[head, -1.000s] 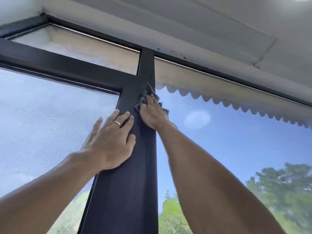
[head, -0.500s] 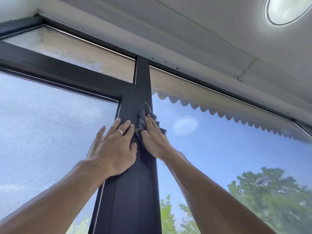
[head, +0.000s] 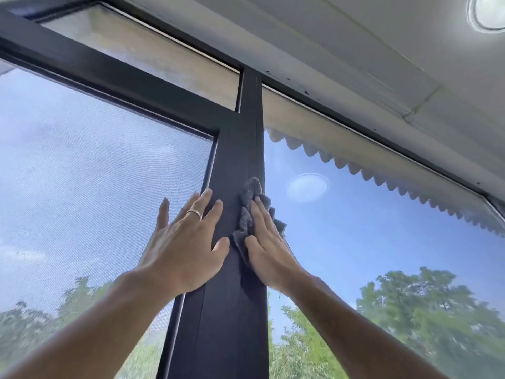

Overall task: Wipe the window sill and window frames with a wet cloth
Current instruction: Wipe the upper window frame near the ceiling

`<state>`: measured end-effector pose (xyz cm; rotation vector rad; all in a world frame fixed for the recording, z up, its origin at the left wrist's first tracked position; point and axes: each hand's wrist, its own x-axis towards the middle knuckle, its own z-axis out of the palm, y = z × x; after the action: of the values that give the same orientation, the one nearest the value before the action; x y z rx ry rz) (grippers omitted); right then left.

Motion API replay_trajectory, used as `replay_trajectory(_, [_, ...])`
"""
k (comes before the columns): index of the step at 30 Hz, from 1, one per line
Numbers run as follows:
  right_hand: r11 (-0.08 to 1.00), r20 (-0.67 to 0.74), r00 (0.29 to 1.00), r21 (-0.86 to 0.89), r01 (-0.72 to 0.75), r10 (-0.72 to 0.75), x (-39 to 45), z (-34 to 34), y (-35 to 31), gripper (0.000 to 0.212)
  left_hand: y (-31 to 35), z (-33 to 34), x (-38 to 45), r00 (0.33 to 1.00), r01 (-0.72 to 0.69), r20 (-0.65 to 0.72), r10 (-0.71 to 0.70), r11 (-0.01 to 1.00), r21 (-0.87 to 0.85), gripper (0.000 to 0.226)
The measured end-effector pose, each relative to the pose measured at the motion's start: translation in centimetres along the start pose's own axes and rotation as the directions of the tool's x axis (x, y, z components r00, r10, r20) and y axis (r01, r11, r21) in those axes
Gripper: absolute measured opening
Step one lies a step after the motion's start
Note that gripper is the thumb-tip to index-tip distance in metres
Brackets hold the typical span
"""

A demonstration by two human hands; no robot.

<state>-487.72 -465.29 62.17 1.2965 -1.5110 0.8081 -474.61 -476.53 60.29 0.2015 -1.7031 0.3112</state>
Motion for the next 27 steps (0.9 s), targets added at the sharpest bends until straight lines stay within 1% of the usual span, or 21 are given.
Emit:
replay_trajectory(3, [1.0,0.054,0.998,-0.014,0.024,-0.023,-1.5,0.2,0.3,0.068,0.3,0.1,-1.7,1.0,0.002,0.018,-0.002,1.0,-0.017,0.069])
replay_trajectory(6, [0.996,0.042,0.996,0.034,-0.082,0.08,1.5,-1.1,-0.4,0.069,0.8,0.0,-2.7,0.999,-0.017,0.039,0.018,1.0,-0.014,0.071])
replay_trajectory(8, [0.989,0.038,0.993,0.092,-0.117,0.114,1.9,-1.0,-0.9,0.071,1.0,-0.2,-3.1,0.999,-0.02,0.035,0.021,0.999,-0.031,0.07])
replay_trajectory(11, [0.988,0.061,0.996,0.135,-0.073,0.066,-2.1,0.4,-0.8,0.079,1.1,-0.3,-4.1,1.0,-0.01,0.029,0.012,0.996,-0.085,0.068])
replay_trajectory(13, [0.994,0.093,0.995,0.104,-0.037,0.028,-4.7,0.8,-0.5,0.084,1.0,-0.1,-4.8,0.999,-0.009,0.043,0.013,0.996,-0.093,0.068])
replay_trajectory(15, [0.998,0.129,0.992,0.058,-0.023,0.016,-4.5,0.5,0.0,0.082,0.9,0.0,-5.4,0.998,-0.007,0.059,0.012,0.997,-0.082,0.07])
replay_trajectory(18, [0.995,0.094,0.993,0.053,-0.079,0.074,-2.2,0.1,-0.3,0.079,1.0,0.3,-6.2,0.999,-0.013,0.05,0.018,0.996,-0.091,0.071])
replay_trajectory(20, [0.991,0.074,0.992,0.084,-0.108,0.102,-2.8,0.5,-0.9,0.077,1.3,0.4,-7.1,0.999,-0.024,0.041,0.029,0.994,-0.105,0.071])
replay_trajectory(22, [0.994,0.084,0.995,0.09,-0.066,0.058,-6.1,1.7,-1.0,0.079,1.6,0.6,-7.9,0.999,-0.026,0.037,0.031,0.993,-0.119,0.071])
replay_trajectory(24, [0.998,0.124,0.992,0.068,-0.007,-0.002,-9.8,2.4,-0.9,0.081,1.6,1.0,-8.4,0.999,-0.021,0.035,0.025,0.993,-0.117,0.072])
replay_trajectory(26, [1.0,0.164,0.986,0.012,0.022,-0.023,-9.8,2.0,-0.2,0.08,1.7,1.2,-8.5,0.999,-0.013,0.039,0.018,0.993,-0.114,0.074])
replay_trajectory(27, [1.0,0.174,0.985,-0.016,0.003,0.0,-8.4,1.6,0.0,0.078,1.7,1.1,-8.5,0.999,-0.009,0.044,0.014,0.994,-0.113,0.076])
